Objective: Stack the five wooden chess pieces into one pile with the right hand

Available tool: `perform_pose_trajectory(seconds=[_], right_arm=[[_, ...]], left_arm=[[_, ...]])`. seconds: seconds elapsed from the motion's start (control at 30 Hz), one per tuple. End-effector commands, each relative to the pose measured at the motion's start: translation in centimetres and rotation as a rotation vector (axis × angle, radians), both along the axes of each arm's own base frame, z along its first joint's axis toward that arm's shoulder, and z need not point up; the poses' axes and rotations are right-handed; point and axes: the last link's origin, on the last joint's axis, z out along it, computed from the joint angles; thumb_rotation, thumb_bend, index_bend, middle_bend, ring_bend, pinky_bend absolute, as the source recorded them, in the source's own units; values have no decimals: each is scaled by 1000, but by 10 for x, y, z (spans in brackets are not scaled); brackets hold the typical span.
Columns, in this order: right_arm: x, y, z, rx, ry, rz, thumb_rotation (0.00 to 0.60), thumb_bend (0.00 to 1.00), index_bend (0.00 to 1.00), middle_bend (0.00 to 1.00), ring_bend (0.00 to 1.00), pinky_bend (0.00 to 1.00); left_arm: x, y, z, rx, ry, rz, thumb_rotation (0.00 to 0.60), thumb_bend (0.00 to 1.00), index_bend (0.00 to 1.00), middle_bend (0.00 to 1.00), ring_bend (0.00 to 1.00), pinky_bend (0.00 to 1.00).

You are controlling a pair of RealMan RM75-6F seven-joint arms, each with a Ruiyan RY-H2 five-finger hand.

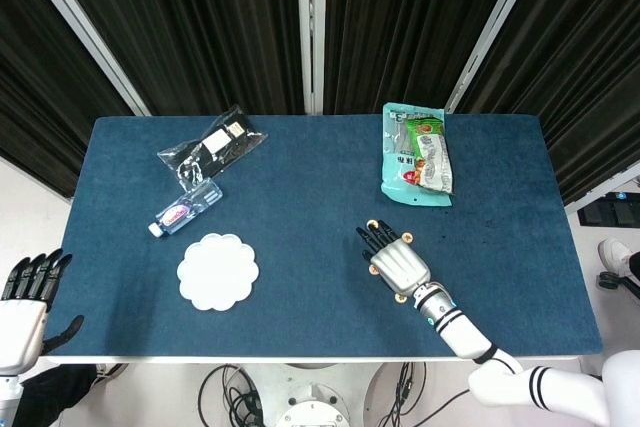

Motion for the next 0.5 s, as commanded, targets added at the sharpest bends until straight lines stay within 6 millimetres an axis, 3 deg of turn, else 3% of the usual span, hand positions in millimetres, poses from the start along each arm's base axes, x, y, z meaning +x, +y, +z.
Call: perform_pose_trajectory(seconds=[0.03, 0.5], right_arm=[[-1, 0, -1, -1, -5, -5, 600, 255, 397, 0, 0, 0], [0, -1, -4, 6, -22, 1, 600, 266, 422, 0, 0, 0]], left_arm=[[0, 0, 0, 0, 0, 1, 600, 236, 44, 0, 0, 0], [-2, 1, 0, -1, -1, 6, 600, 236, 43, 0, 0, 0]])
